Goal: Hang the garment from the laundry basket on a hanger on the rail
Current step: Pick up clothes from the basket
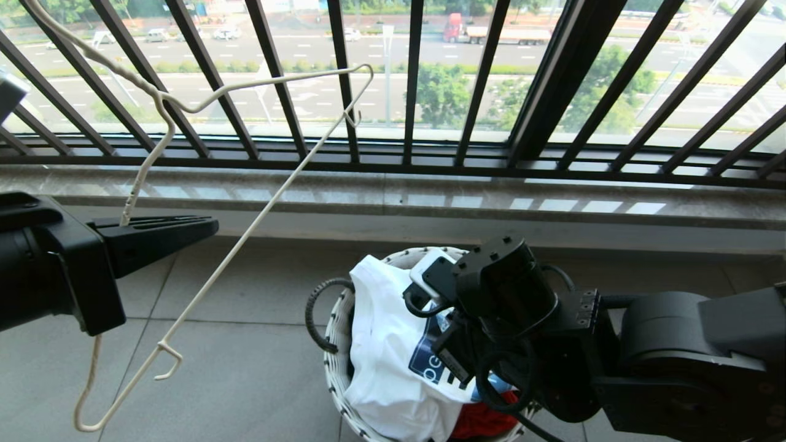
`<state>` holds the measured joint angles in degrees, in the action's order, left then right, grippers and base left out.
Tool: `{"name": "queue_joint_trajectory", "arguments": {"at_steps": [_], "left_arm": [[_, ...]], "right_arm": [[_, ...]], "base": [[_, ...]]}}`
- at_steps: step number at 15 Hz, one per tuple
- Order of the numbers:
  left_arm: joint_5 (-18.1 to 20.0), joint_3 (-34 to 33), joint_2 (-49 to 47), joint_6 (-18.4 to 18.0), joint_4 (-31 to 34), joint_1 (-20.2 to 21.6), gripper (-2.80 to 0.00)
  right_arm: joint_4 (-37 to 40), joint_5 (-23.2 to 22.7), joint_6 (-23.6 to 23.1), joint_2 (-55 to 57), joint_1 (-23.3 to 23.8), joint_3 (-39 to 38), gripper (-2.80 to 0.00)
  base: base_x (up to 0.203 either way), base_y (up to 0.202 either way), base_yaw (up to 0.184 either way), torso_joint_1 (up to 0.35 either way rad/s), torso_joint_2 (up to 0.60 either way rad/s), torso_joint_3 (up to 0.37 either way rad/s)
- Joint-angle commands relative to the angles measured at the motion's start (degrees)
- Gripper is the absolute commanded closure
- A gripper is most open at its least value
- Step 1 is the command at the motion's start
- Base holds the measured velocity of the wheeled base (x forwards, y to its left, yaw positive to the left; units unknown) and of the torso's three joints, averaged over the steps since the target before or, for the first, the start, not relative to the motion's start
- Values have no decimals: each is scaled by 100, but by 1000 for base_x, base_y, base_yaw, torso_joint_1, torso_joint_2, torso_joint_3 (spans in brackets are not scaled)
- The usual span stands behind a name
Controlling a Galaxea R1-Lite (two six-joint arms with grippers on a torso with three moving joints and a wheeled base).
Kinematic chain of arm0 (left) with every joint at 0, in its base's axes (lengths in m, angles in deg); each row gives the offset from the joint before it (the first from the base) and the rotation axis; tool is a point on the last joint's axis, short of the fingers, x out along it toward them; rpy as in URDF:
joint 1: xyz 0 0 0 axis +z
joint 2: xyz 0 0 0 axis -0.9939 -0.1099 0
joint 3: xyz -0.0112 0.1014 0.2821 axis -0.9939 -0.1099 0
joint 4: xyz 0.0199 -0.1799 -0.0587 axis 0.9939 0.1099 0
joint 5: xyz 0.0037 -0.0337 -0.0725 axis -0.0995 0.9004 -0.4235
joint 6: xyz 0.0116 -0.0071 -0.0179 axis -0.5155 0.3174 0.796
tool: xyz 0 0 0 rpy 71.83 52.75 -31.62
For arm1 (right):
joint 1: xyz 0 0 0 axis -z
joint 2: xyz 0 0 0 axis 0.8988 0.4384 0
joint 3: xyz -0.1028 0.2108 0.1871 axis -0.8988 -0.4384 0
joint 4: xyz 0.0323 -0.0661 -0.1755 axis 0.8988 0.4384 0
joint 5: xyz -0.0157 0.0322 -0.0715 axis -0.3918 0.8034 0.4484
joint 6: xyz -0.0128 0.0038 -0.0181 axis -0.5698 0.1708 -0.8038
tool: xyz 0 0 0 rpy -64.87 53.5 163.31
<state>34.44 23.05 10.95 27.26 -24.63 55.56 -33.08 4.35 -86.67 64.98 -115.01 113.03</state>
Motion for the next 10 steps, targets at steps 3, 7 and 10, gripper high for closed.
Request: {"name": "queue_joint_trajectory", "arguments": {"at_steps": [3, 7, 10], "left_arm": [[-65, 7, -7, 2, -4, 1, 0], [-74, 15, 29, 2, -13, 1, 0], [-76, 27, 101, 2, -22, 10, 0]], "right_arm": [[-118, 417, -36, 925, -334, 633, 0], [-208, 629, -180, 1388, -431, 1073, 0], [-683, 775, -402, 1823, -496, 1377, 0]], "base": [[0, 0, 0, 0, 0, 0], [0, 0, 0, 0, 0, 0], [0, 0, 0, 0, 0, 0]]}}
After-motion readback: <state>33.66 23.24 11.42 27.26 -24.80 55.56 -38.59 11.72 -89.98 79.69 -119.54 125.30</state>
